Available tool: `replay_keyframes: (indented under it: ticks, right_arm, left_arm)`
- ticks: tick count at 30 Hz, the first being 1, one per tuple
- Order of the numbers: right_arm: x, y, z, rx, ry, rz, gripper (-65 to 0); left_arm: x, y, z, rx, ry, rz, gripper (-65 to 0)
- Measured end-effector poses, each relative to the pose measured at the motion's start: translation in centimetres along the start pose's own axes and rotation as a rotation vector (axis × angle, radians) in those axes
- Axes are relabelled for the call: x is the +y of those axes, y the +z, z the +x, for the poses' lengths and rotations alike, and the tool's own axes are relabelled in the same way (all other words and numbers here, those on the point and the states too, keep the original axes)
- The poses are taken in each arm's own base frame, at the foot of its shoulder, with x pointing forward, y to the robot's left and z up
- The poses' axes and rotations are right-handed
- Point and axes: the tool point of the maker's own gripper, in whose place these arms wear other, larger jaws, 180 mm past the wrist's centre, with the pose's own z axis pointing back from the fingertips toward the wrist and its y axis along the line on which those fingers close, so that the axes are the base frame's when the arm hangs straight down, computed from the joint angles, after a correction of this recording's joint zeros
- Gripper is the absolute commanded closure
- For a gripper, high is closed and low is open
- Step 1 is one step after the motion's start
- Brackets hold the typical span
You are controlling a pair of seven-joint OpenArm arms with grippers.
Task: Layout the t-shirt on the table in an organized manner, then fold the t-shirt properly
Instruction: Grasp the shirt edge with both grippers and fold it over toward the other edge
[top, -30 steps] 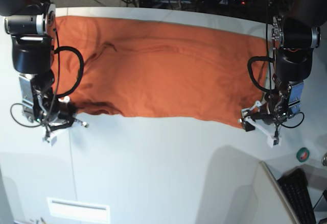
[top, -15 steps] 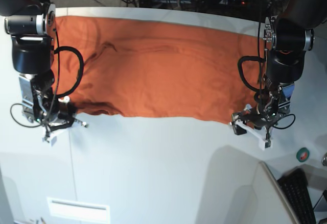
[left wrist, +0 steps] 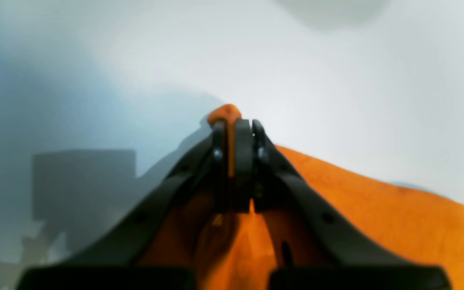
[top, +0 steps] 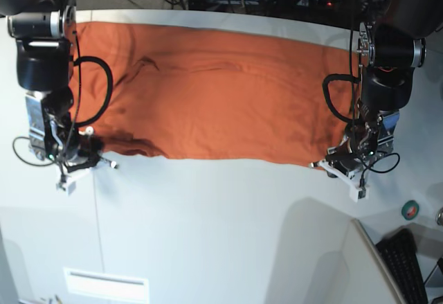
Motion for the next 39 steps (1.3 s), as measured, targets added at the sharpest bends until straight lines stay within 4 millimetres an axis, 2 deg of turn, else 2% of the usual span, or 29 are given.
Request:
replay_keyframes:
  ticks: [7, 11, 15, 17, 21, 27, 34, 39]
  right_arm:
    - [1.3, 2.7, 2.1, -0.128, 0.049, 0.039, 0.0]
    - [1.1, 3.4, 1.0, -0.129, 0.061, 0.042, 0.0]
    - [1.2, 3.9, 0.9, -0.15, 0.07, 0.047, 0.0]
    - [1.3, 4.2, 0.9, -0.16, 0.073, 0.051, 0.0]
    - [0.7, 4.7, 0.1, -0.164, 0.061, 0.047, 0.0]
    - [-1.7, 5.9, 0.0, -0.196, 0.019, 0.014, 0.0]
    - [-2.2, 7.1, -2.3, -0.193, 0.04, 0.009, 0.0]
    - [-2.6, 8.0, -4.1, -0.183, 0.053, 0.006, 0.0]
  left_arm:
    - [0.7, 0.6, -0.5, -0.001, -0.035, 0.002, 0.0]
    - [1.1, 2.2, -1.7, 0.015, -0.085, -0.001, 0.0]
    - [0.2, 3.1, -0.9, -0.015, -0.121, -0.016, 0.0]
    - [0.0, 3.5, -1.3, -0.018, -0.14, -0.026, 0.0]
    - [0.4, 4.6, -1.9, -0.022, -0.177, -0.021, 0.0]
    - [-0.2, 6.1, -1.9, -0.061, -0.222, -0.041, 0.0]
    - [-0.7, 8.3, -3.8, -0.069, -0.264, -0.061, 0.0]
    - [1.4, 10.6, -3.2, -0.12, -0.234, -0.018, 0.0]
